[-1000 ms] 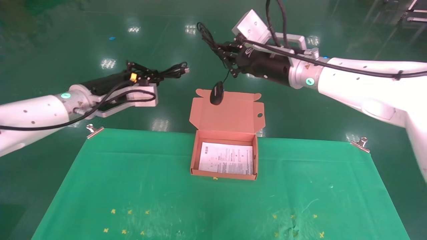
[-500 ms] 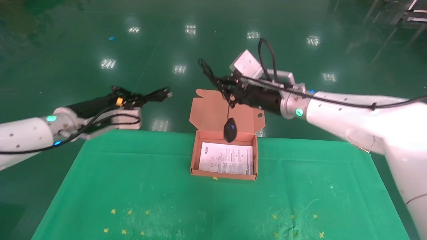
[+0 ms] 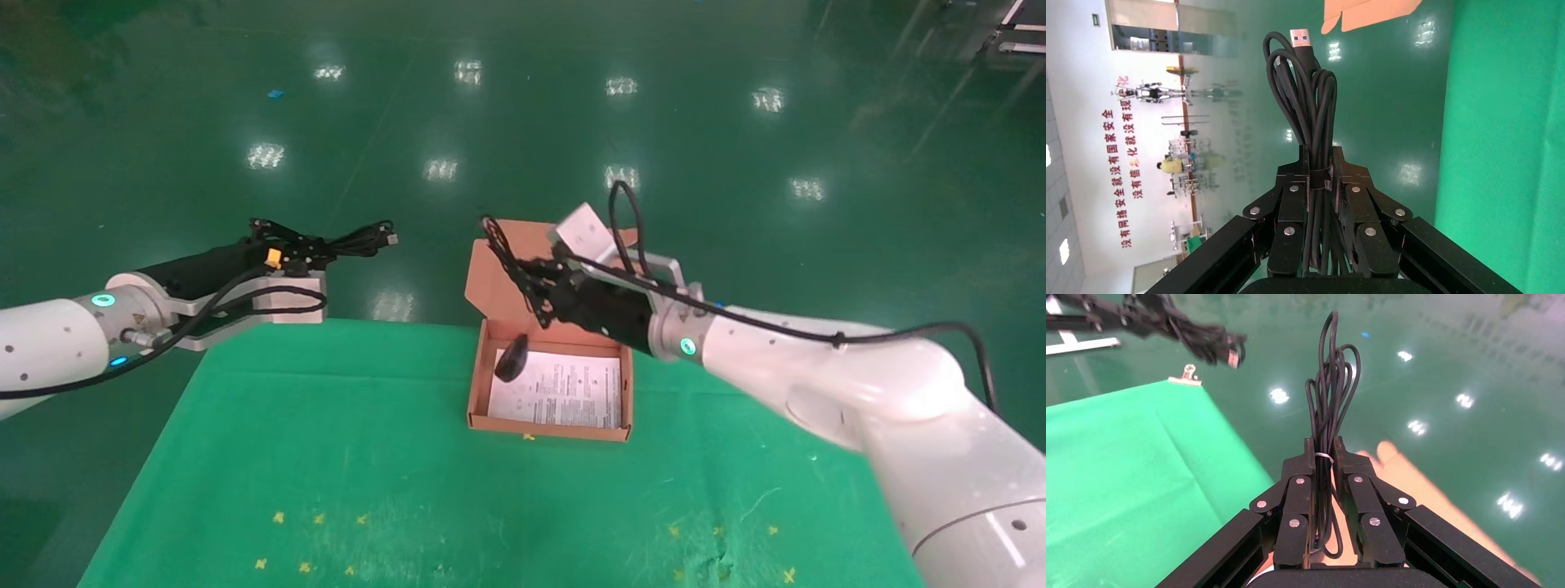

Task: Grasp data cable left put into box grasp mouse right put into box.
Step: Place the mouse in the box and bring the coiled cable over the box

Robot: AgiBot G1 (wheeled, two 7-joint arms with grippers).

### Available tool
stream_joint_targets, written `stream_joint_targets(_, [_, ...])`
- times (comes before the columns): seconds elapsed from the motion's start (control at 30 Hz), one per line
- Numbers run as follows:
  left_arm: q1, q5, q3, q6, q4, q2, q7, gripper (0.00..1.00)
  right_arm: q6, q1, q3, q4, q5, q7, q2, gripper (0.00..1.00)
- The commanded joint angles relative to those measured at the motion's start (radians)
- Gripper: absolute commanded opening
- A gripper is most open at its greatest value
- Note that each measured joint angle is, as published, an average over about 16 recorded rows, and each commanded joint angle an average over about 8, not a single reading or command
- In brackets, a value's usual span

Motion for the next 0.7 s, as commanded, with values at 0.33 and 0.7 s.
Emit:
stream_joint_targets(0.33, [0.007, 0.045, 0.001, 0.002, -0.03, -0.003, -0.052, 0.0, 0.023, -0.028, 0.004, -0.141, 0.022, -0.034, -0.013, 0.61])
stream_joint_targets(0.7, [0.013, 0.045, 0.007, 0.003, -0.041, 0.004, -0.048, 0.0, 0.013, -0.026, 0.002, -0.149, 0.03, -0.037, -0.01, 1.0])
